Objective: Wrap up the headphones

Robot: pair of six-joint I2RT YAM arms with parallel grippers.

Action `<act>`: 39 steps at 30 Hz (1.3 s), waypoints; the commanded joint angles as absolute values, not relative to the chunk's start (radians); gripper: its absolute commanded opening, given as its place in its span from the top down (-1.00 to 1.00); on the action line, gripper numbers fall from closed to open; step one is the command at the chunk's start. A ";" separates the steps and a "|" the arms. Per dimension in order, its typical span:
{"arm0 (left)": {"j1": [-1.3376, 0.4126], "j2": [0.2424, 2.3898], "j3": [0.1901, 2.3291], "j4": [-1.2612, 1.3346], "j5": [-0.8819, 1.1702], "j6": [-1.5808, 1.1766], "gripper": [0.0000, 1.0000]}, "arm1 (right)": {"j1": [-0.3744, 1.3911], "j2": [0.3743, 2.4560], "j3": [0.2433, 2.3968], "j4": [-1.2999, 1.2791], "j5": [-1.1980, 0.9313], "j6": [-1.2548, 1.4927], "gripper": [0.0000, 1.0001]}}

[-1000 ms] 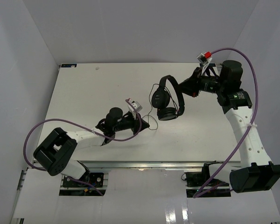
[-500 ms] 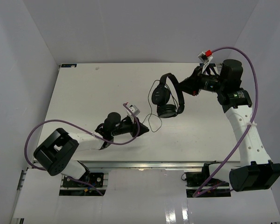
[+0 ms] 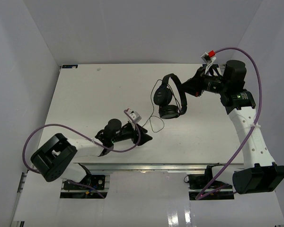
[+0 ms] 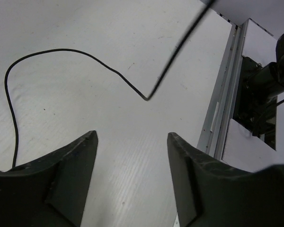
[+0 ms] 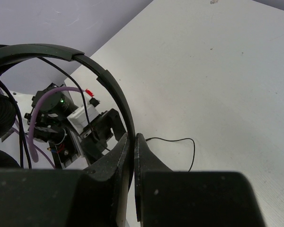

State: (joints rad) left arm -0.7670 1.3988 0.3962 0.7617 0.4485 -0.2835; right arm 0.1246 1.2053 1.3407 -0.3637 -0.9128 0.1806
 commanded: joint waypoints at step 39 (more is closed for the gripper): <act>-0.900 1.630 0.518 1.124 0.275 -0.274 0.81 | 0.118 1.179 1.301 -0.269 -0.869 0.290 0.85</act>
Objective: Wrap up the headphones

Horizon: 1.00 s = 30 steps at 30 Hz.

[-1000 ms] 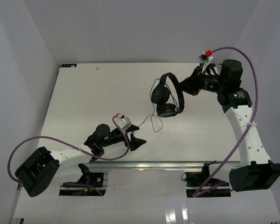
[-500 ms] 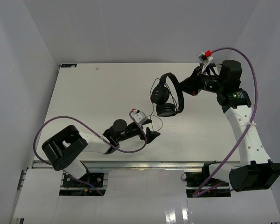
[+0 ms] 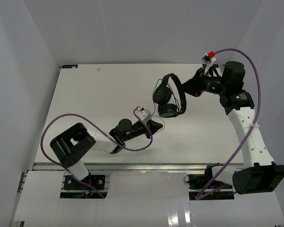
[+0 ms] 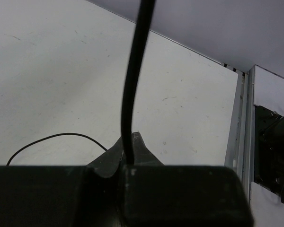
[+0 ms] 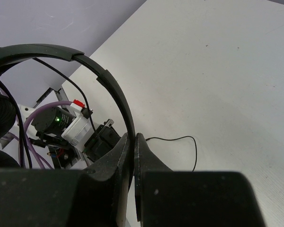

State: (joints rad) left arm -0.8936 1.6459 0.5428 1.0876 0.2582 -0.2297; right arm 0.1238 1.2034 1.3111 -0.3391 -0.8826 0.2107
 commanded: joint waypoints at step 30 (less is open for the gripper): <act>-1.090 1.519 0.691 0.485 0.187 -0.238 0.89 | 0.222 1.166 1.041 -0.030 0.178 0.266 0.85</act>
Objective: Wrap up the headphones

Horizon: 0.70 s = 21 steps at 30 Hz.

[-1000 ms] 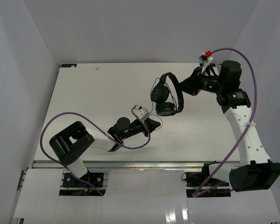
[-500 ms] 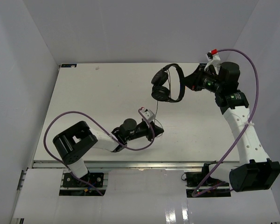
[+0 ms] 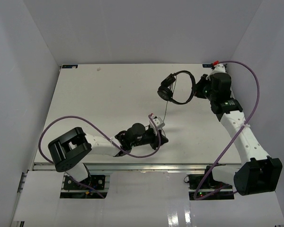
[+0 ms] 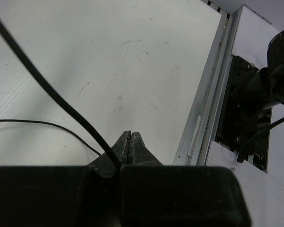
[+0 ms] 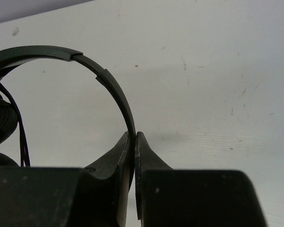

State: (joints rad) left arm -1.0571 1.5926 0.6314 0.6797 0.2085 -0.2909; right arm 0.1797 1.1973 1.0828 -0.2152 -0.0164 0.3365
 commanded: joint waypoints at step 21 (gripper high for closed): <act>-1.086 1.470 1.147 -0.315 -0.303 0.334 0.90 | 0.345 1.055 0.792 0.117 0.150 -0.272 0.85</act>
